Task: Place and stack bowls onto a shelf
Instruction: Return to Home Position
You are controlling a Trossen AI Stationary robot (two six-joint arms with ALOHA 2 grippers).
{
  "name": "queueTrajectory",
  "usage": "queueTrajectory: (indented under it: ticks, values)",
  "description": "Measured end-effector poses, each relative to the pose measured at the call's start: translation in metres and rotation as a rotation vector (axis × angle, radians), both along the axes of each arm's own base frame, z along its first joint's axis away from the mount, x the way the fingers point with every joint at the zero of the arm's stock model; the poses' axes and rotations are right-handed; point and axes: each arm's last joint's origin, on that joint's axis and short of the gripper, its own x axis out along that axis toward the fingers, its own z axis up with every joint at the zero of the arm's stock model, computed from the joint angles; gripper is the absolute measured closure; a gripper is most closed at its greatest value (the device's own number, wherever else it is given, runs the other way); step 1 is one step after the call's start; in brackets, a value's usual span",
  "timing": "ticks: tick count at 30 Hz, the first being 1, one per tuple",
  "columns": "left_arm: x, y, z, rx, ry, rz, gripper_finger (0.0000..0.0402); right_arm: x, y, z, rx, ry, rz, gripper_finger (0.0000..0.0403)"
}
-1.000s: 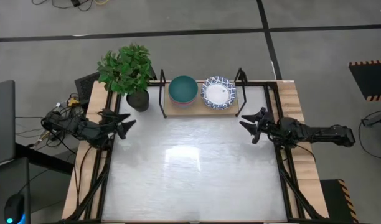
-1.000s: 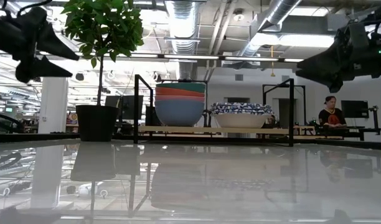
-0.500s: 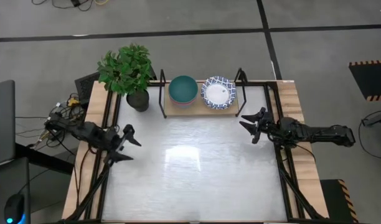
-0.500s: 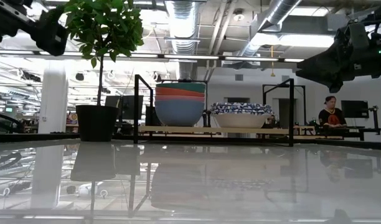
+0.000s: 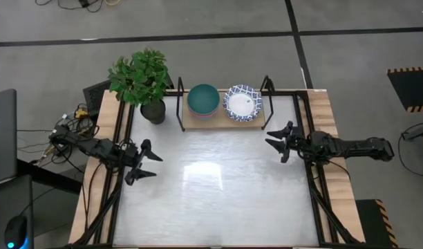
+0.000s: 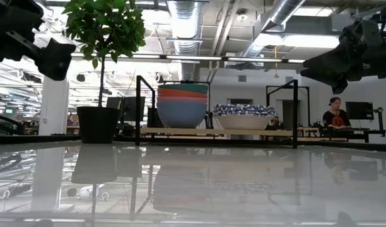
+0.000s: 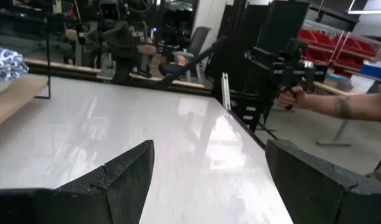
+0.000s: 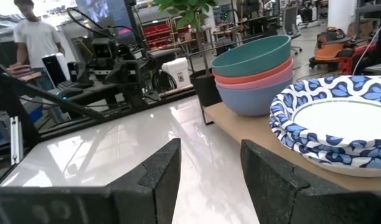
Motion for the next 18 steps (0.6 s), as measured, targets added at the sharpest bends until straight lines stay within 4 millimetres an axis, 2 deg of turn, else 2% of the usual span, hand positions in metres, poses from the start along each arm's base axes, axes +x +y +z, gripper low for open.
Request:
queueTrajectory:
  ticks: [9, 18]
  values:
    - [0.0004, 0.0016, 0.0007, 0.038, -0.018, 0.059, 0.0109, 0.0003, -0.0001, -0.0005, 0.008, 0.002, -0.001, 0.0211]
    - [0.0004, 0.0016, 0.0007, -0.019, -0.006, 0.057, 0.0109, 0.0003, -0.0002, -0.0005, 0.008, 0.002, -0.002, 0.0211]
